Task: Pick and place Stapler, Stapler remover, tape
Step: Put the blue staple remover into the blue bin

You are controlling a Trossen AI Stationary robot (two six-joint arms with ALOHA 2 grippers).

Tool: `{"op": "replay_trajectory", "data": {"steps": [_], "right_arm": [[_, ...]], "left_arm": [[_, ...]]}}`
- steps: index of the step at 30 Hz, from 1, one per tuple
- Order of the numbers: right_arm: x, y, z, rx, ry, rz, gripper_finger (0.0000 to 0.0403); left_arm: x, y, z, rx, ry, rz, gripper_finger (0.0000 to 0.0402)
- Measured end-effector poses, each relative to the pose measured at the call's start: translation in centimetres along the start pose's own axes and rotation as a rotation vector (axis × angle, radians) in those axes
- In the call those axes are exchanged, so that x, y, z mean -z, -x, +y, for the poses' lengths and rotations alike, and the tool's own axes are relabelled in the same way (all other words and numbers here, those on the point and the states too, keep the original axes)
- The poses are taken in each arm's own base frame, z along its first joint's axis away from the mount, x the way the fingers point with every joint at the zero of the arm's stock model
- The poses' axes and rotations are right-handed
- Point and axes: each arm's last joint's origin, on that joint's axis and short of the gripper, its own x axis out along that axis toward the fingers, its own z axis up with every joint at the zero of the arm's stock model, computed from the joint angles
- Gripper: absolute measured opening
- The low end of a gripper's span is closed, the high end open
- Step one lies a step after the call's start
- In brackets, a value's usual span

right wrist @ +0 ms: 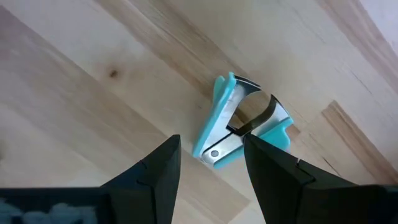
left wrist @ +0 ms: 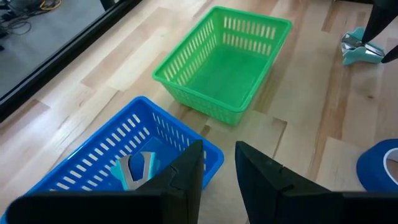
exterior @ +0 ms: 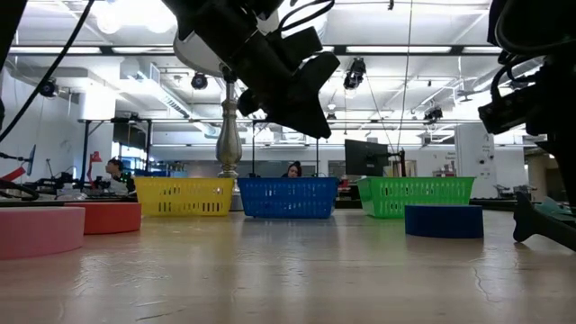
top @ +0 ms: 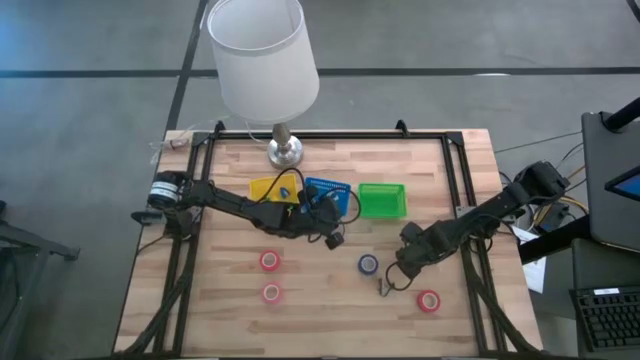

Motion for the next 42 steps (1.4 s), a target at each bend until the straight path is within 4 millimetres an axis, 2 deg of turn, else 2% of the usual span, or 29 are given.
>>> {"op": "replay_trajectory", "data": {"steps": [12, 24, 42], "right_arm": [[-0.1, 0.0, 0.2, -0.017, -0.002, -0.012, 0.0171], [-0.5, 0.7, 0.7, -0.031, 0.008, -0.099, 0.0171], [-0.4, -0.4, 0.2, -0.029, -0.071, -0.111, 0.0171]], "left_arm": [[0.0, 0.0, 0.0, 0.000, -0.003, 0.000, 0.0097], [0.0, 0.0, 0.0, 0.001, -0.003, 0.000, 0.0097], [0.0, 0.0, 0.0, 0.003, 0.007, -0.003, 0.0097]]}}
